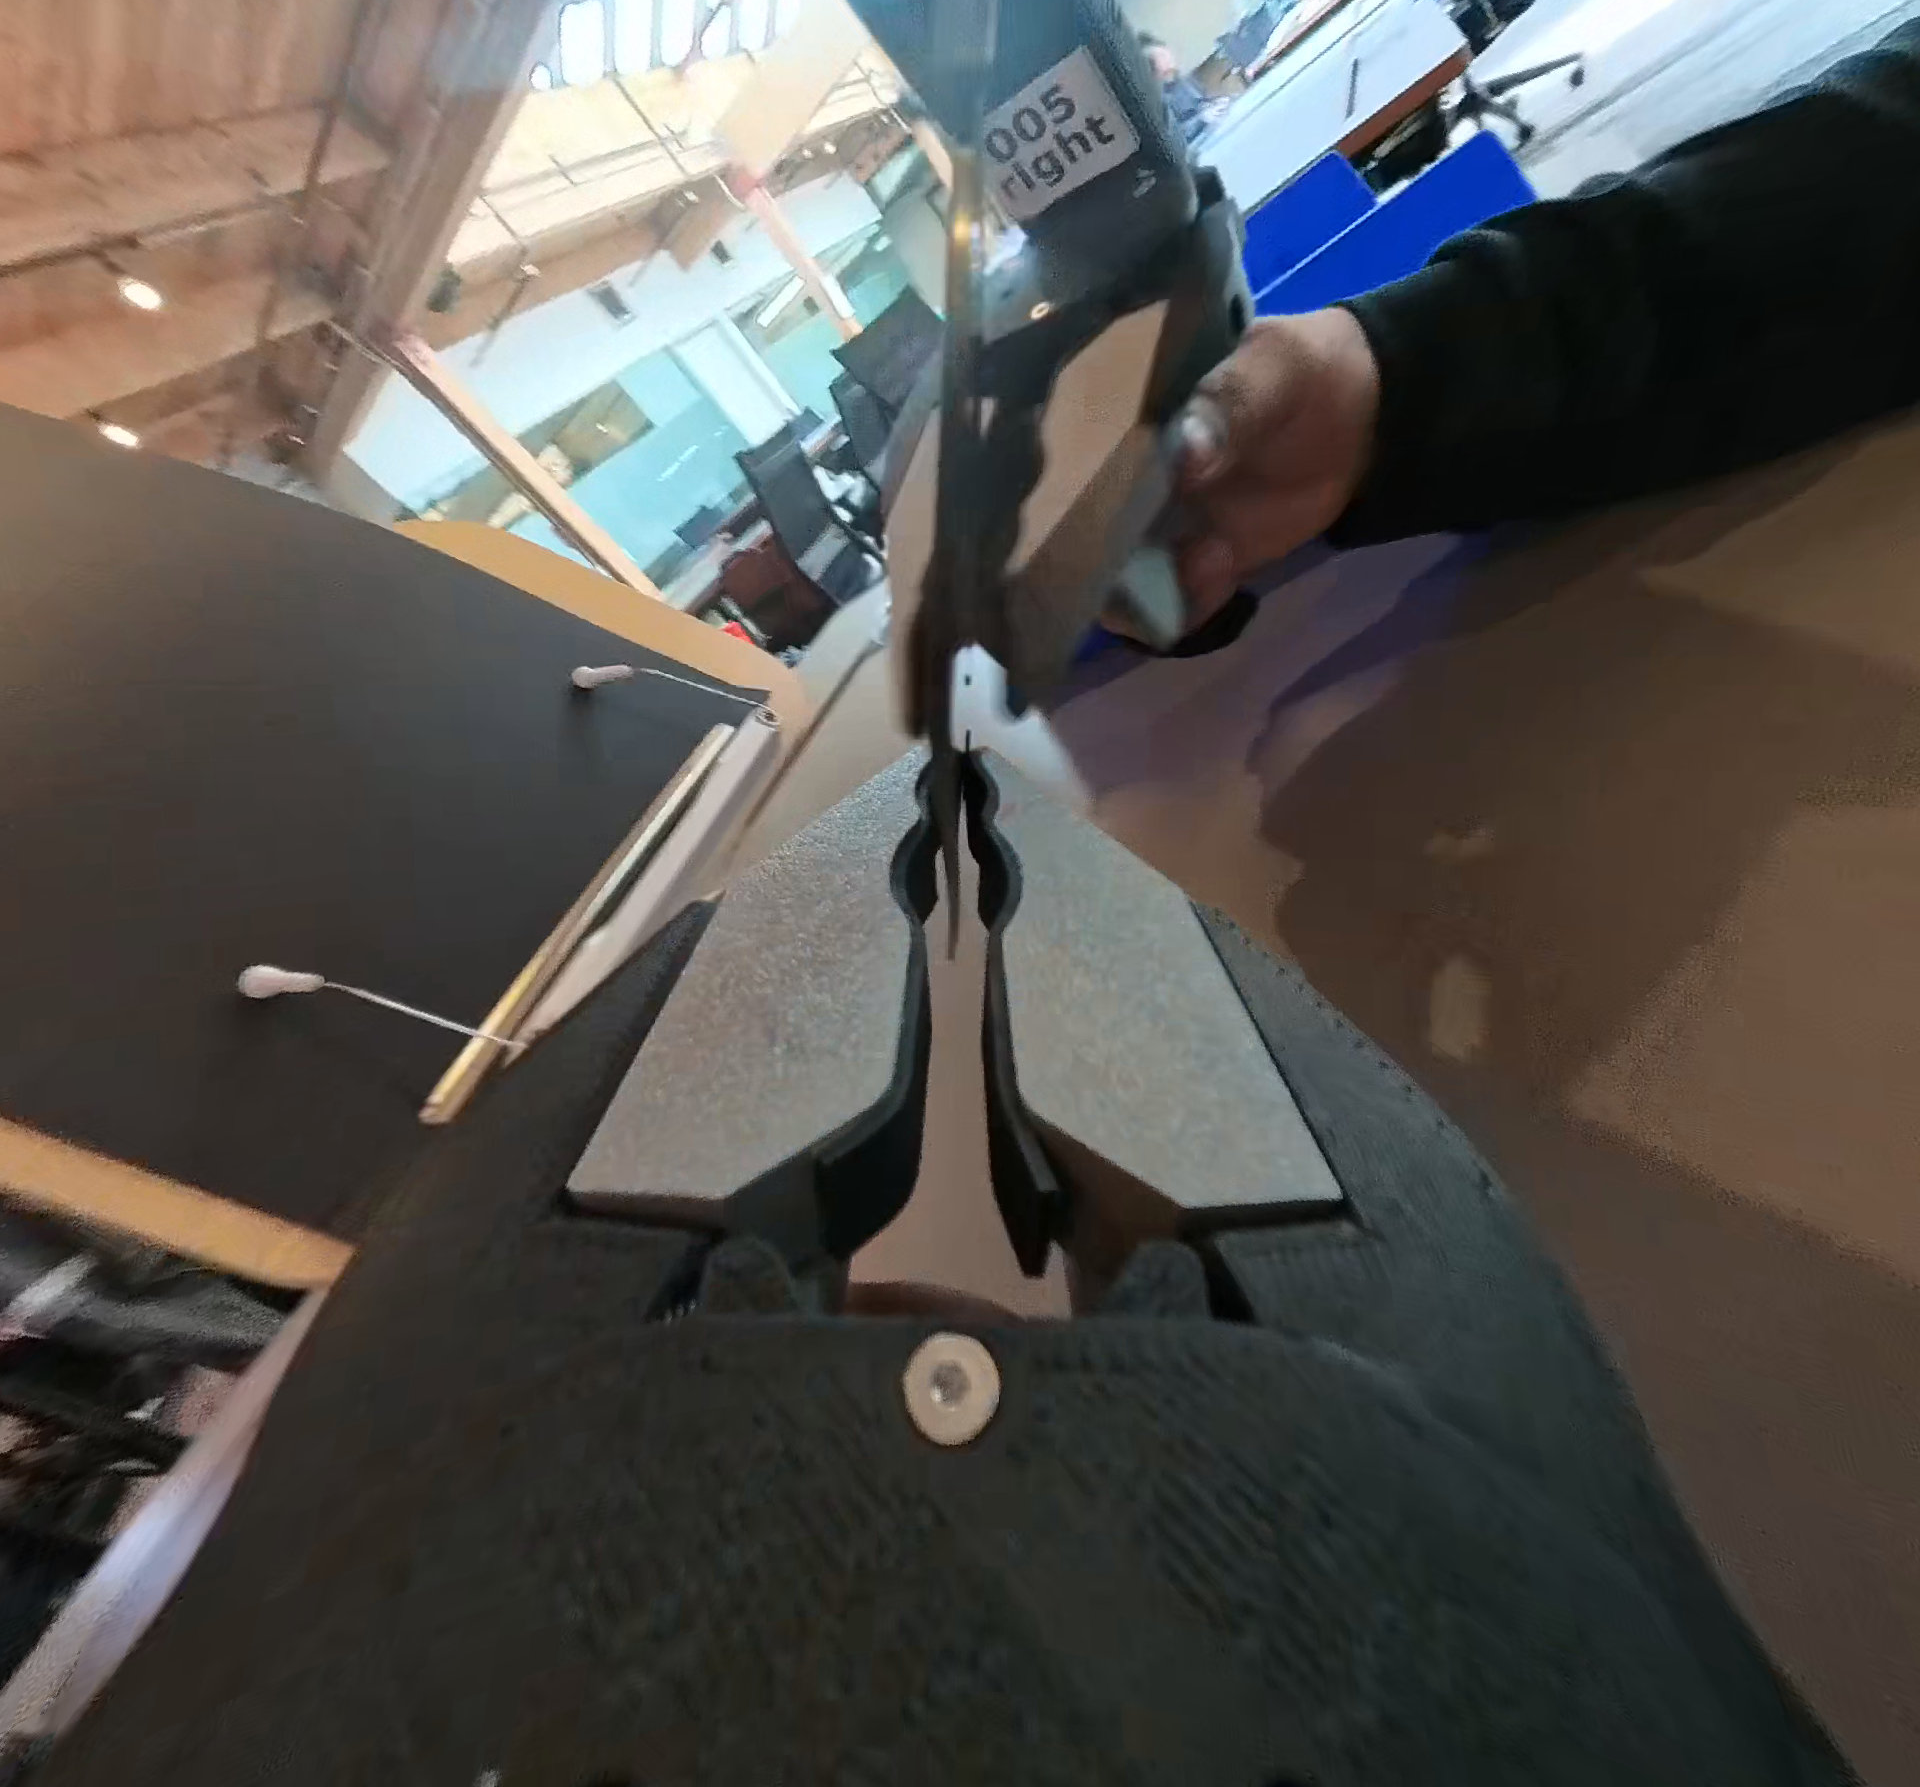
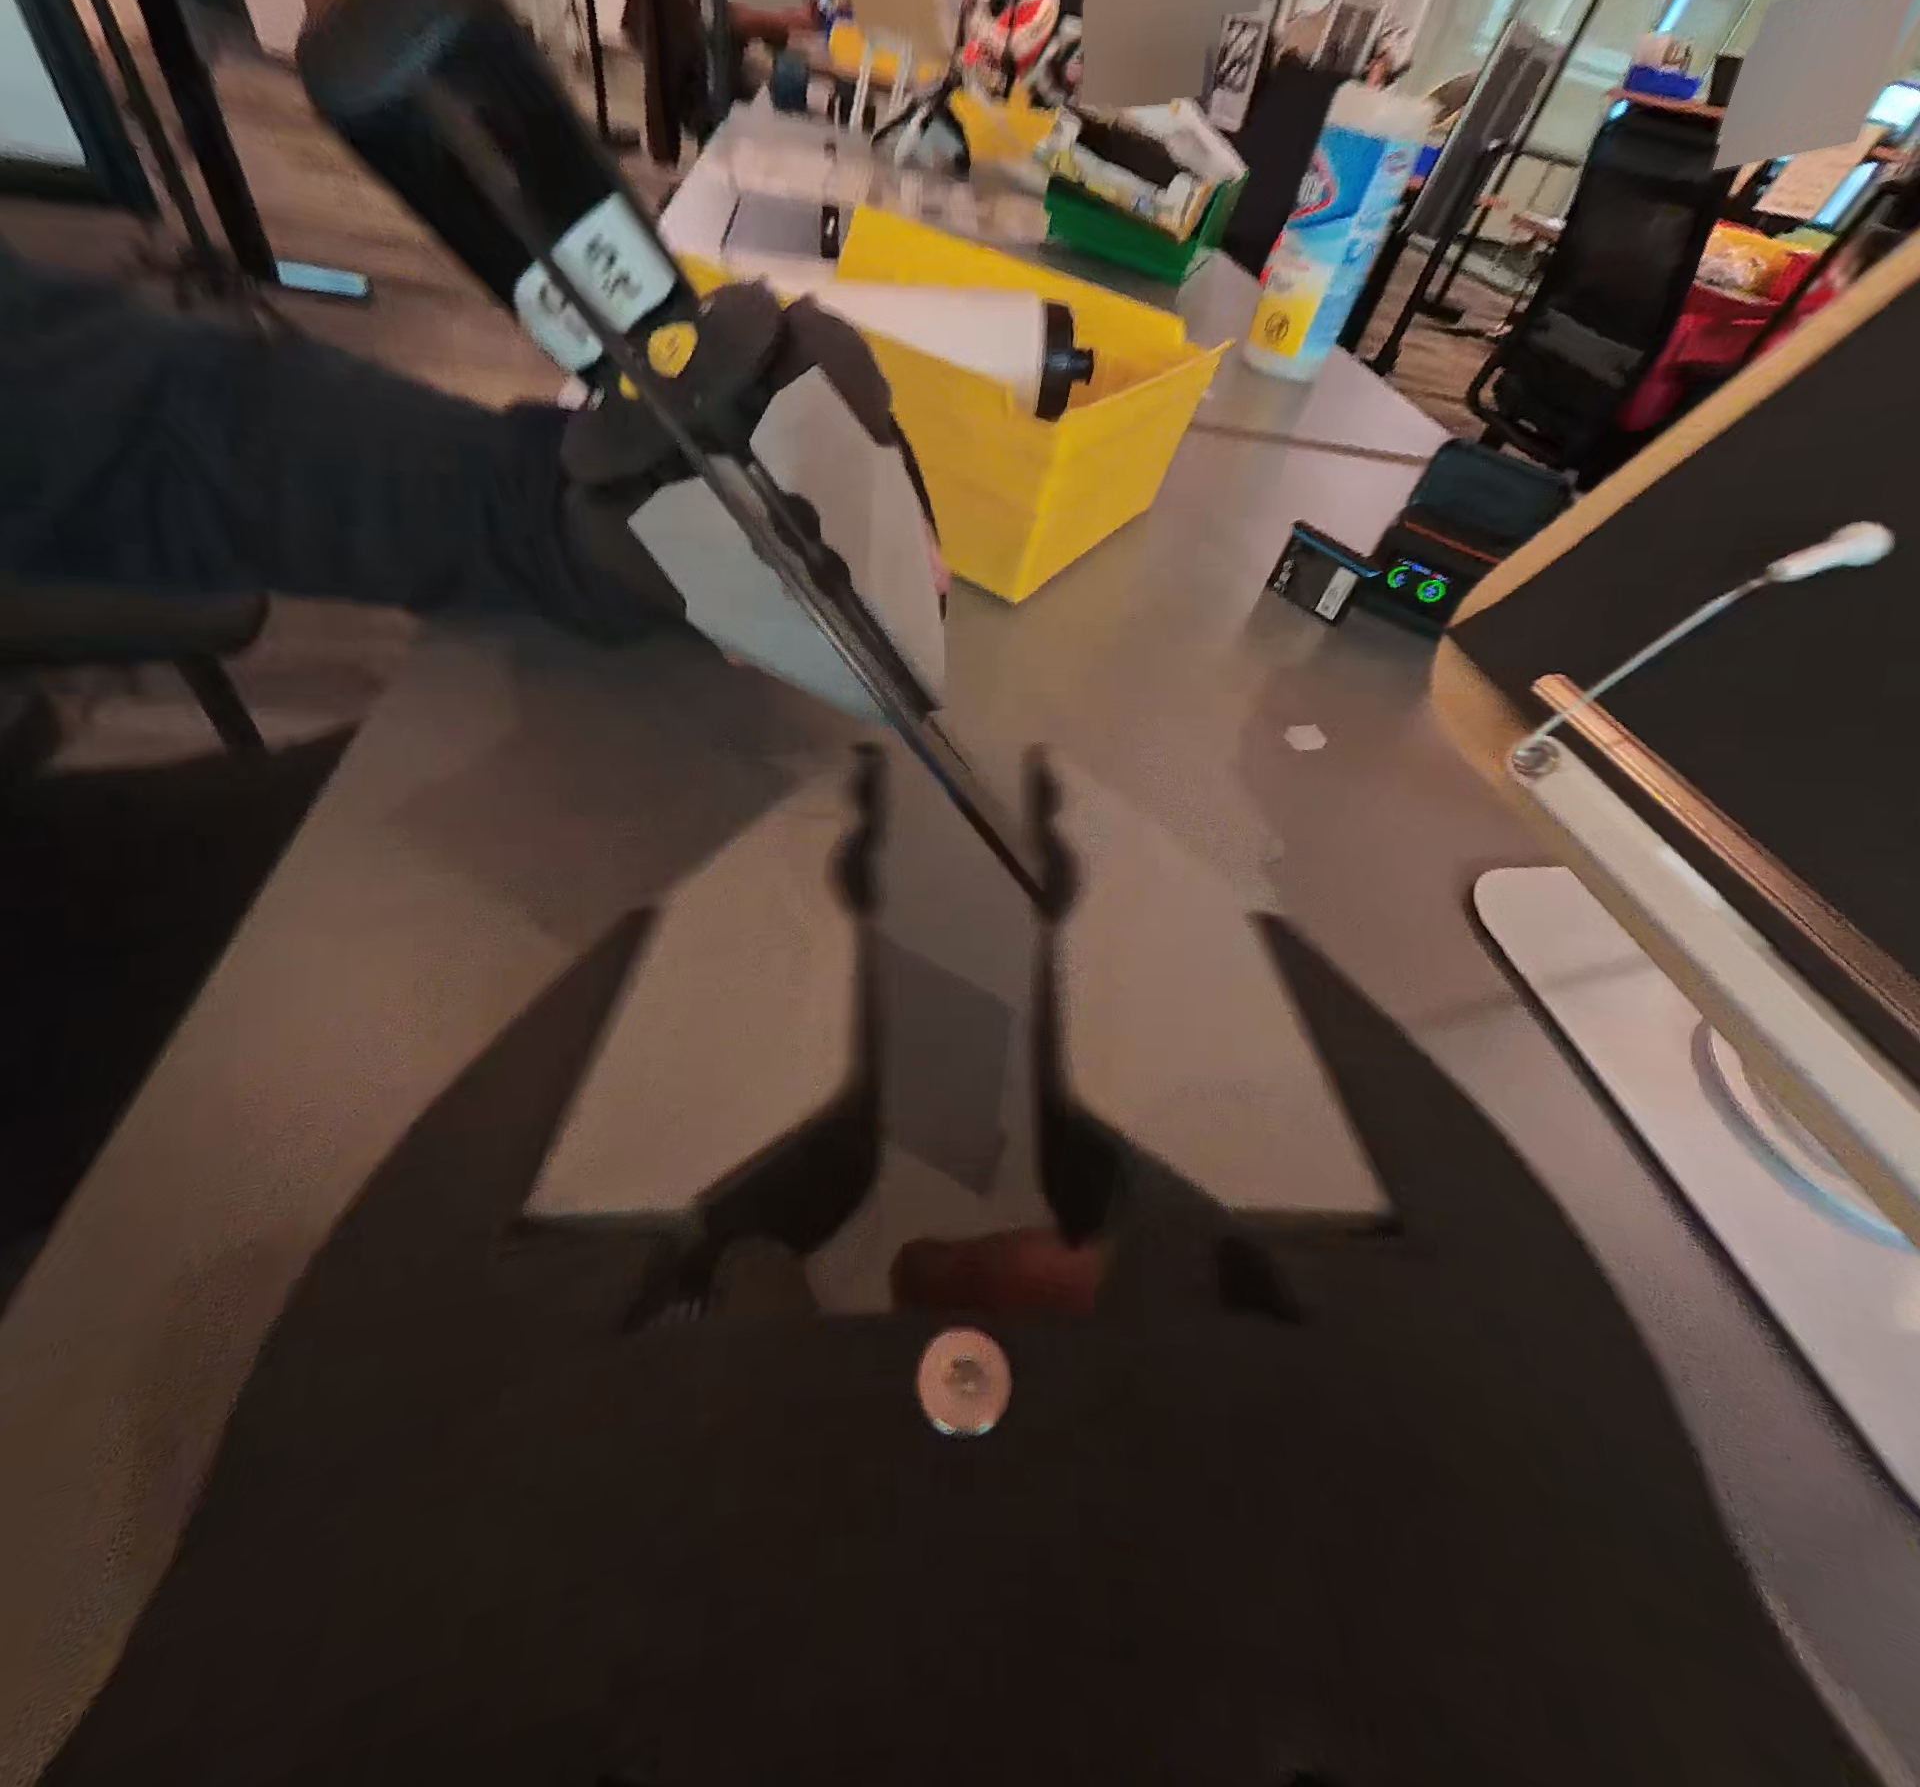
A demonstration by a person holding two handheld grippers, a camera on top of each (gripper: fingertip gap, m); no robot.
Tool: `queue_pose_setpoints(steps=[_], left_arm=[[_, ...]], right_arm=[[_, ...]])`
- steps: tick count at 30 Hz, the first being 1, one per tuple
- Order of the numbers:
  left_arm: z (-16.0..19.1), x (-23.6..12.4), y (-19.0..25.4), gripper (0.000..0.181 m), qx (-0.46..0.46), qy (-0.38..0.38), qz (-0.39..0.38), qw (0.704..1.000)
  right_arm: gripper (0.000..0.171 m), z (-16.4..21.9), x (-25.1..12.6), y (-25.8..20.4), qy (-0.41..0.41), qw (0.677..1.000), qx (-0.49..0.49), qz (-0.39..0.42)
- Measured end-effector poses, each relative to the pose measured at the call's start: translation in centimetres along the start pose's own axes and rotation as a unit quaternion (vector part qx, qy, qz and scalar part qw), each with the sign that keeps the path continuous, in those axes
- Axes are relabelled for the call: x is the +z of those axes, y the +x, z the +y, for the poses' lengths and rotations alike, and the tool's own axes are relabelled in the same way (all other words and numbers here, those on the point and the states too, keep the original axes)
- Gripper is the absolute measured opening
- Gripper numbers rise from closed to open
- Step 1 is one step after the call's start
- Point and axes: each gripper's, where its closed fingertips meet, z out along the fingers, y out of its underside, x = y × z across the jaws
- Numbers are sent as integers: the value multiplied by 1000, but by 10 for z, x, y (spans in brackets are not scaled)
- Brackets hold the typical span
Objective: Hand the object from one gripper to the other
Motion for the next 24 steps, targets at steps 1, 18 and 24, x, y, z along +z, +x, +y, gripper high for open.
queue_pose_setpoints(steps=[1, 18, 24], left_arm=[[3, 1, 3, 0, -14, -11, 8, 1000], [54, -8, -65, 48, 68, -178, -212, 959], [55, 6, -42, 47, 202, -212, -182, 939]], right_arm=[[8, 3, 2, -2, -12, 1000, -19, 2], [0, 63, -48, 108, -294, 857, -218, 363], [0, 75, -19, 88, -344, 839, -273, 321]])
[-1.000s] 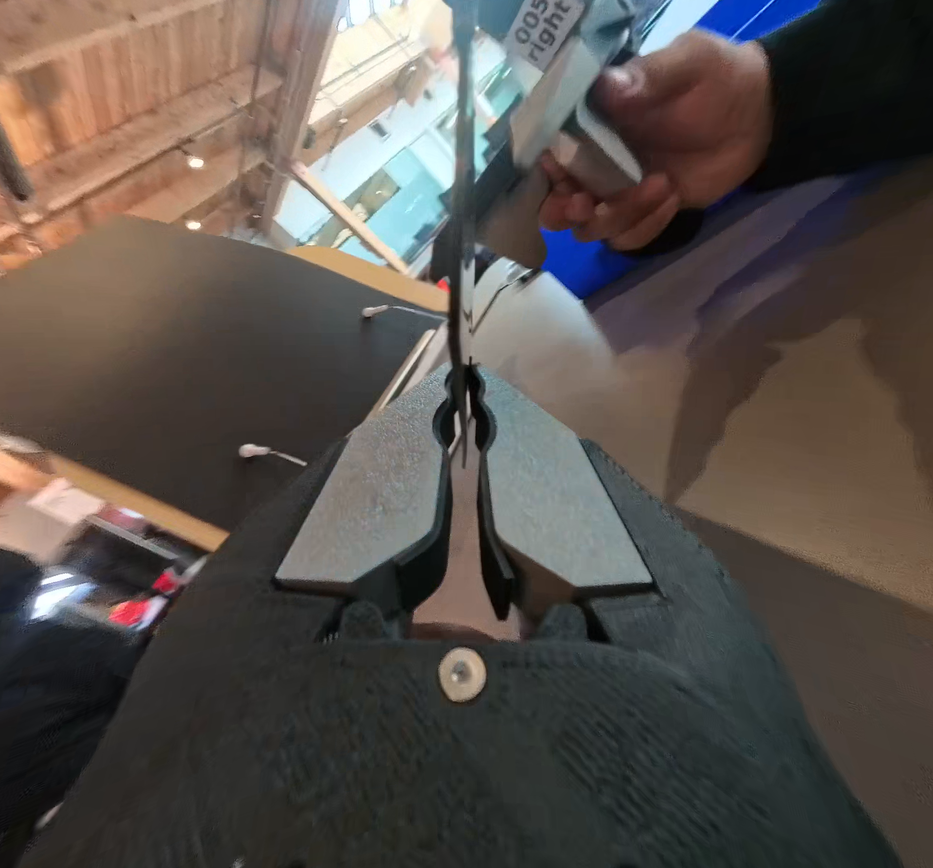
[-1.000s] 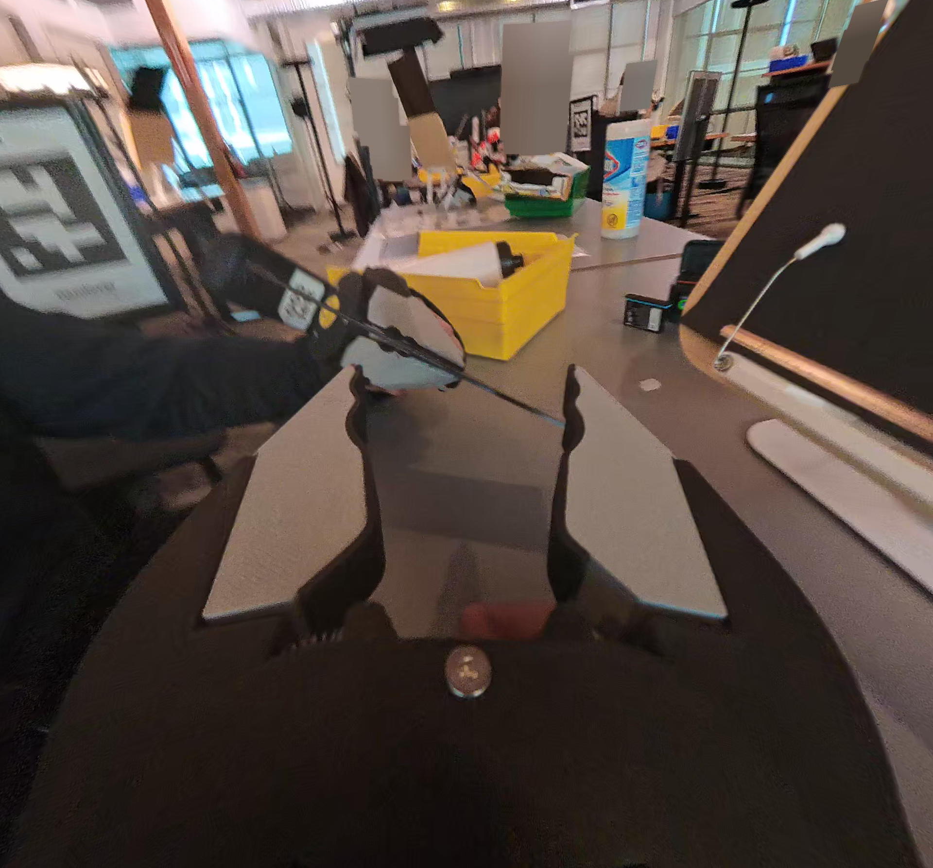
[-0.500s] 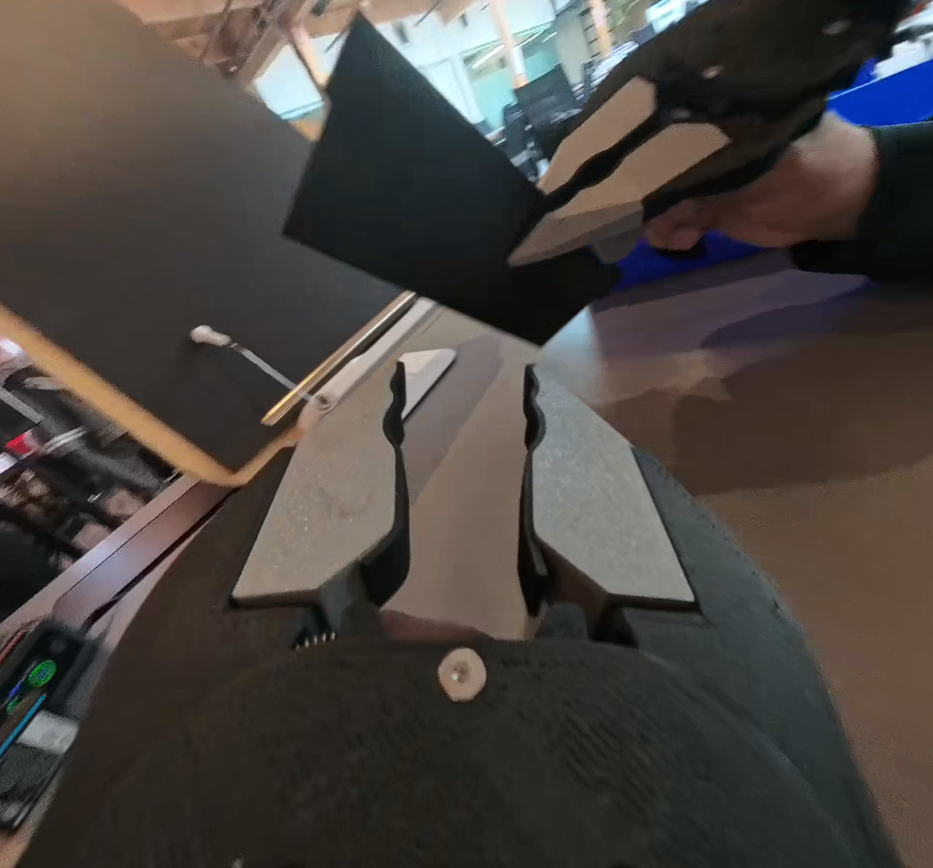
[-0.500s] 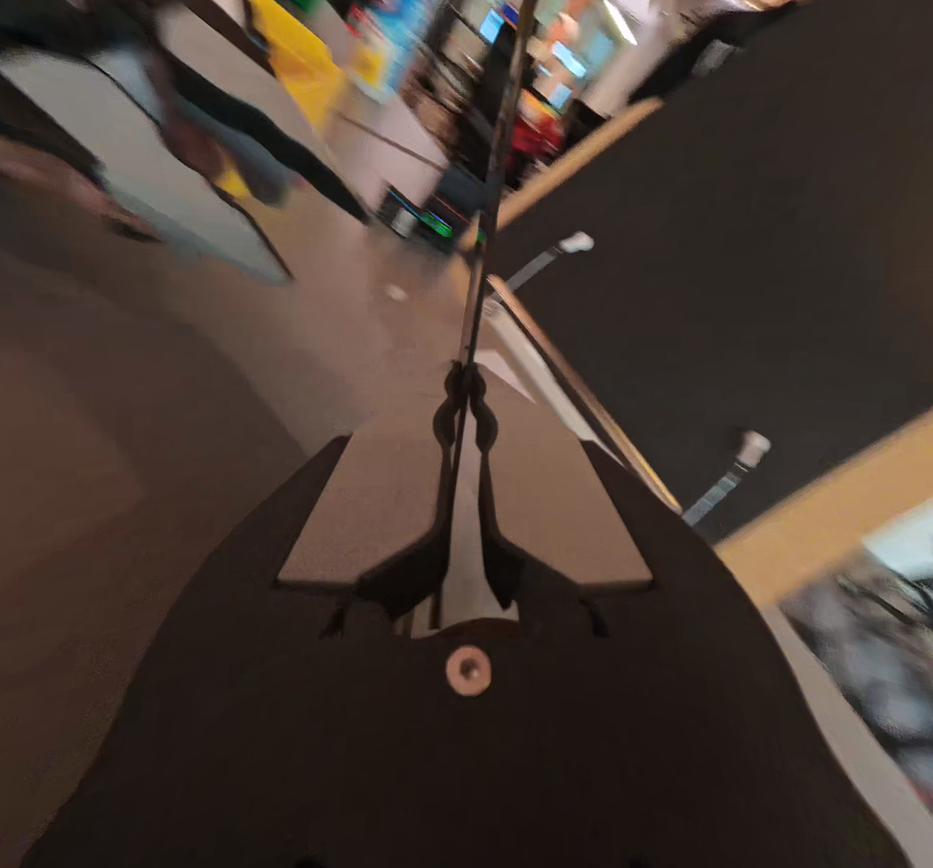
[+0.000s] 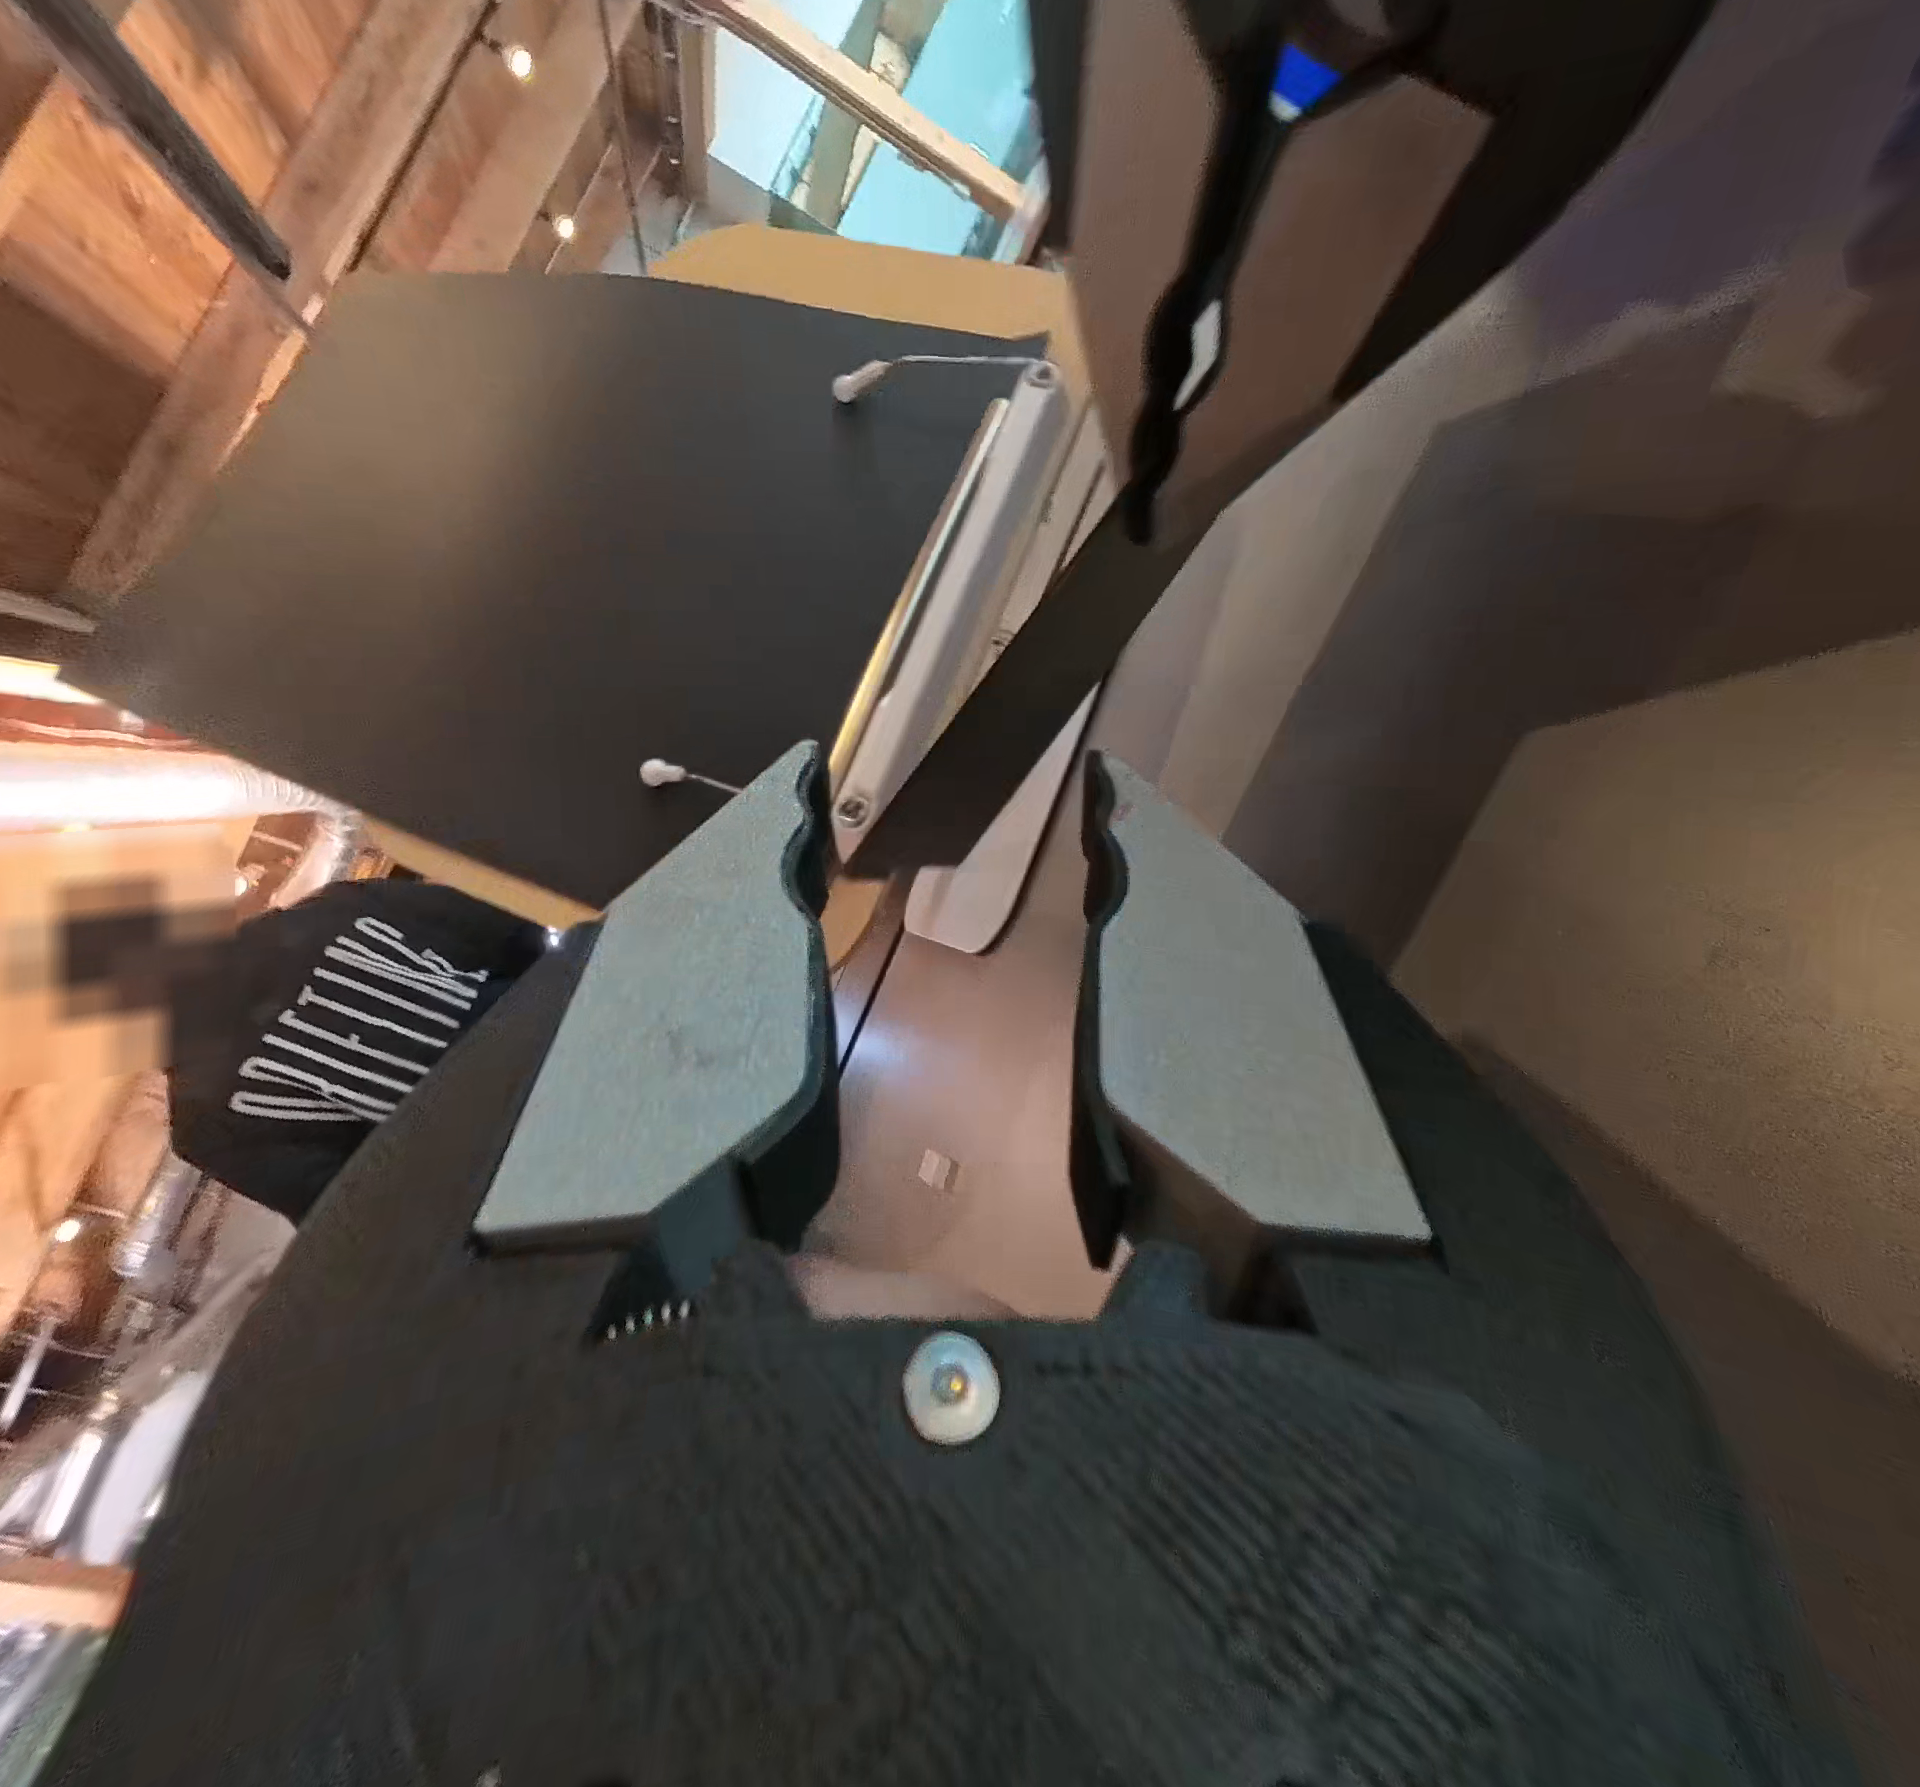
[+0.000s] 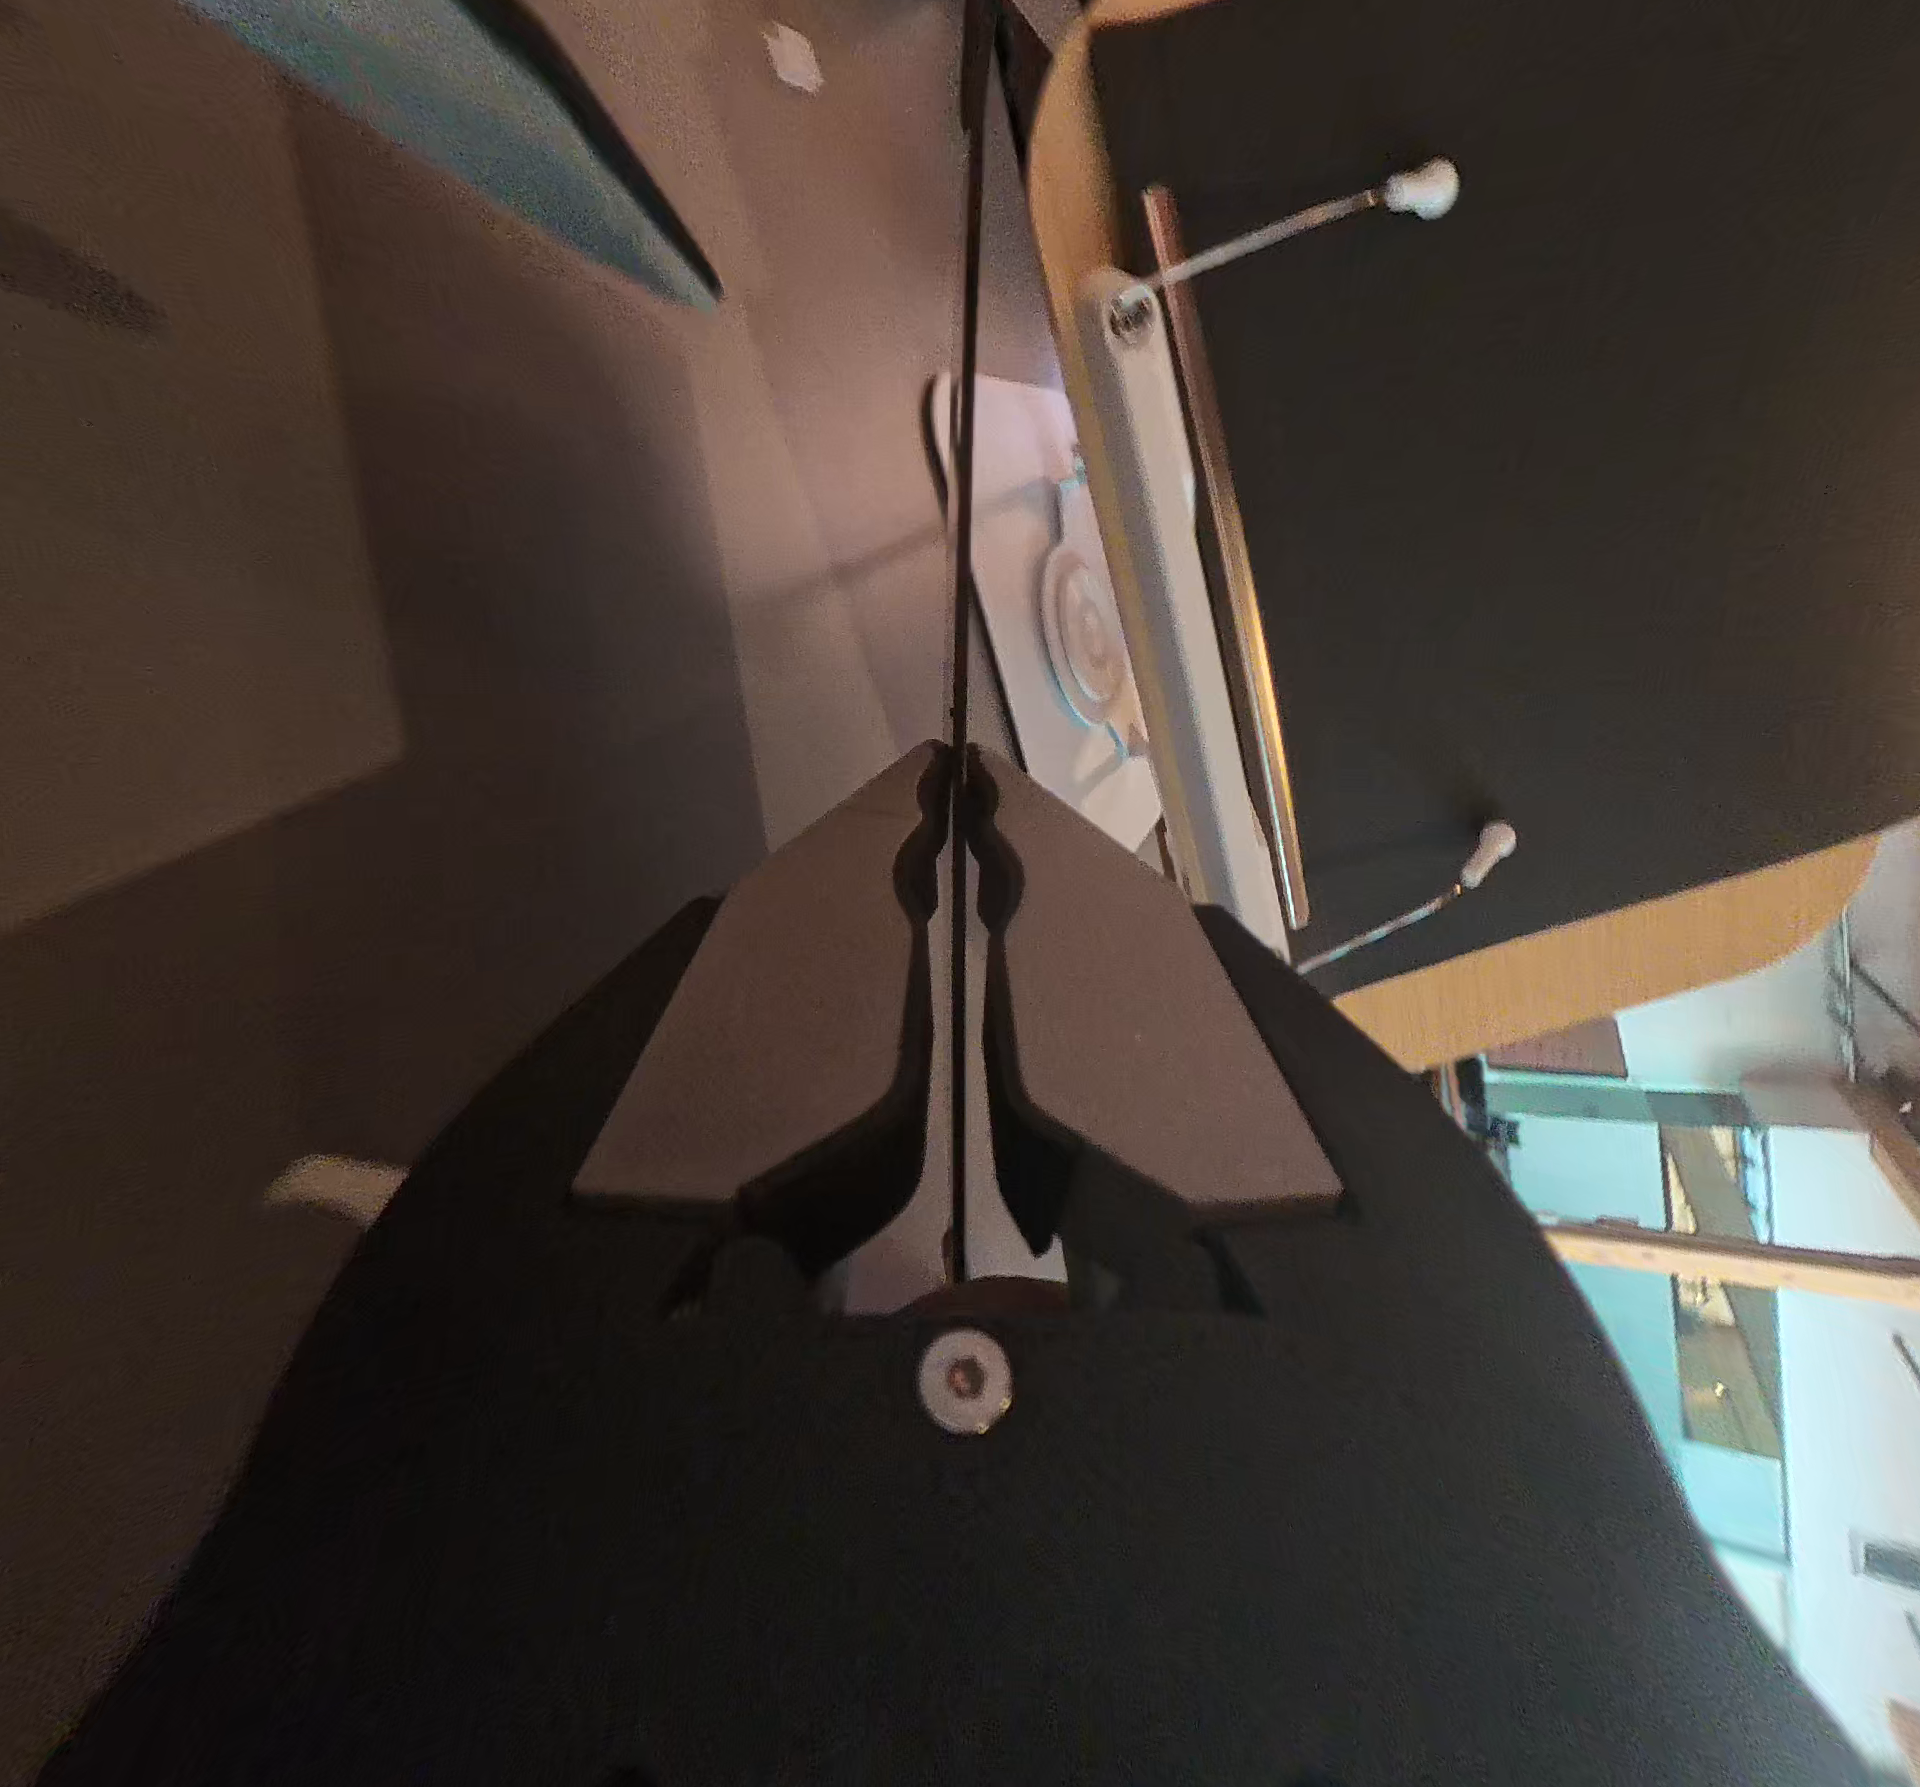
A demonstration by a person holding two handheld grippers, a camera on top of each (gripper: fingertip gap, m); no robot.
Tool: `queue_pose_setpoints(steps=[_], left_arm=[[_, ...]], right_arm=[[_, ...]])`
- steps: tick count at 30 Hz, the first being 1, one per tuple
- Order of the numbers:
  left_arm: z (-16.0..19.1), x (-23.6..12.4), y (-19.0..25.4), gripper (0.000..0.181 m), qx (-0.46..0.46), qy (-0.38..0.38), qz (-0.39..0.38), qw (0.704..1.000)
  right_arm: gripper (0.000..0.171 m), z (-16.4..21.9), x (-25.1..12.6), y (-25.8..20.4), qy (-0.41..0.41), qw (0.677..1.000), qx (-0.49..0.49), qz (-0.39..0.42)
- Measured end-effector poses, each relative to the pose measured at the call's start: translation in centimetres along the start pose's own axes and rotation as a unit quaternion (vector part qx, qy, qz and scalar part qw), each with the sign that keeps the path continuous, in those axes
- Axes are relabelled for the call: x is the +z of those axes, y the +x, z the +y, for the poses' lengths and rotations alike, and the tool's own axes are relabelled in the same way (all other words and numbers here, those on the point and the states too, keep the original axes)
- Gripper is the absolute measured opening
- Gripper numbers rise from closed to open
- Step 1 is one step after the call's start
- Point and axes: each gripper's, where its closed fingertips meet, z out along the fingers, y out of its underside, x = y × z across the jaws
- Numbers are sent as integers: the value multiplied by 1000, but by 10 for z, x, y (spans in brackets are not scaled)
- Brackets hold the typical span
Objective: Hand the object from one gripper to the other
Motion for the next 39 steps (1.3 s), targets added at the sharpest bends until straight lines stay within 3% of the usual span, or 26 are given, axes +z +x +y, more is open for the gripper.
queue_pose_setpoints(steps=[4, 8, 12, 15, 18, 20, 24, 28, 30, 33, 36, 37, 39], left_arm=[[5, 6, 20, 47, 39, -19, 26, 999], [15, 9, 25, 5, 51, -48, 35, 997], [24, 12, 20, 1, -22, -60, 54, 996], [39, 11, 7, 0, -72, -72, 41, 994], [37, 7, -16, 0, -179, -38, 18, 983], [29, 2, -32, 0, -250, 2, 13, 968], [-7, -18, -40, 0, -355, 136, 90, 920], [-42, -42, -42, 0, -439, 251, 190, 842], [-49, -47, -40, 0, -451, 269, 217, 822], [-58, -52, -22, 0, -438, 270, 269, 814], [-56, -43, -9, 7, -439, 235, 277, 822], [-51, -37, -9, 20, -447, 214, 267, 827], [-33, -23, -13, 34, -456, 166, 225, 845]], right_arm=[[0, -28, -7, -22, 42, 998, -41, -24], [3, -50, -21, -33, 108, 992, -52, -45], [40, -54, -38, 10, 165, 986, 31, 23], [22, -56, -71, 40, 265, 955, 128, 28], [19, -50, -100, 75, 370, 889, 267, 45], [17, -41, -100, 82, 379, 860, 341, -1], [39, -45, -92, 66, 385, 799, 431, -167], [55, -60, -91, 44, 388, 794, 413, -219], [56, -73, -96, 32, 401, 789, 398, -242], [44, -89, -98, 25, 417, 775, 403, -250], [9, -96, -105, 23, 442, 770, 384, -253], [0, -96, -107, 22, 444, 777, 367, -255], [0, -86, -96, 27, 413, 811, 353, -215]])
